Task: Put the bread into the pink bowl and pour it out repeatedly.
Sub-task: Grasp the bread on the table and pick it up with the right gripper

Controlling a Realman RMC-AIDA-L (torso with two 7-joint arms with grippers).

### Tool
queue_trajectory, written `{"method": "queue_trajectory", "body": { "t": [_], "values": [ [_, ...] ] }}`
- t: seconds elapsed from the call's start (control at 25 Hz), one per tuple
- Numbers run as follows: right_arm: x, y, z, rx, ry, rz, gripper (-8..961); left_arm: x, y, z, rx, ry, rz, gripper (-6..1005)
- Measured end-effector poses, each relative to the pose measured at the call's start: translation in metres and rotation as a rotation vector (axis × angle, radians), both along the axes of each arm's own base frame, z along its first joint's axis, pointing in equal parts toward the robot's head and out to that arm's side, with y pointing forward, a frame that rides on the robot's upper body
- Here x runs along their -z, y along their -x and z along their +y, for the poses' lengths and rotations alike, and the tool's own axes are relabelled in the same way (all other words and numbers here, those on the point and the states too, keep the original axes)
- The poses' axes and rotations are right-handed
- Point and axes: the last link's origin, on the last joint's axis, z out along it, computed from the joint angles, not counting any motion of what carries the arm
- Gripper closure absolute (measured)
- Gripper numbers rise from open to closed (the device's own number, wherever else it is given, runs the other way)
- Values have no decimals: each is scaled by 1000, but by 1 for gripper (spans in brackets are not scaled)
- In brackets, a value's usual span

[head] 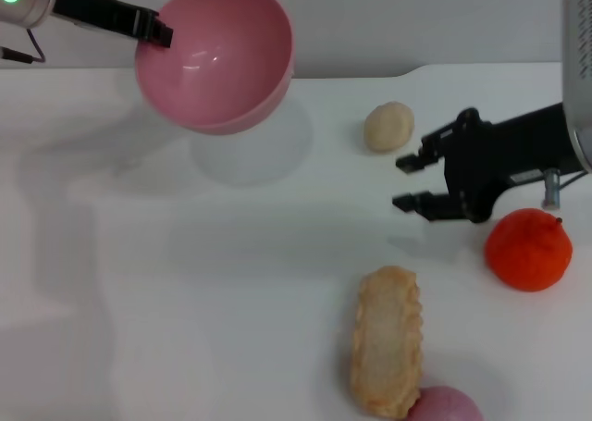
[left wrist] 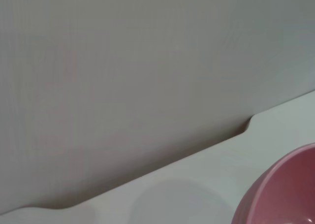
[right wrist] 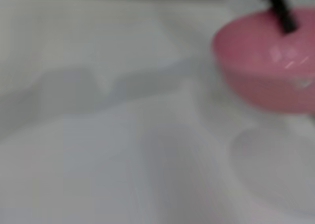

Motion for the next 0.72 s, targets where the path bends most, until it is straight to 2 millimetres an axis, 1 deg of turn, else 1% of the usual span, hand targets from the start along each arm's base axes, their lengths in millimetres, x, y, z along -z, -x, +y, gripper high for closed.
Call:
{"method": "queue_trajectory", "body": {
  "t": [0.2, 0.28, 0.4, 0.6, 0.72],
  "values": [
    [6, 14, -13, -55, 164, -163, 419, 3, 1, -1, -1, 10, 11, 954],
    [13, 21, -20, -90, 243, -233, 417, 4, 0, -1, 0, 14, 10, 954],
    [27, 27, -26, -127, 310, -321, 415, 7, -2, -1, 4, 22, 14, 954],
    [50, 27, -31, -160, 377, -518, 412, 12, -1, -2, -1, 38, 12, 954],
    [60, 26, -29, -175, 398, -582, 410, 15, 2, -3, -10, 45, 9, 954]
  ]
}}
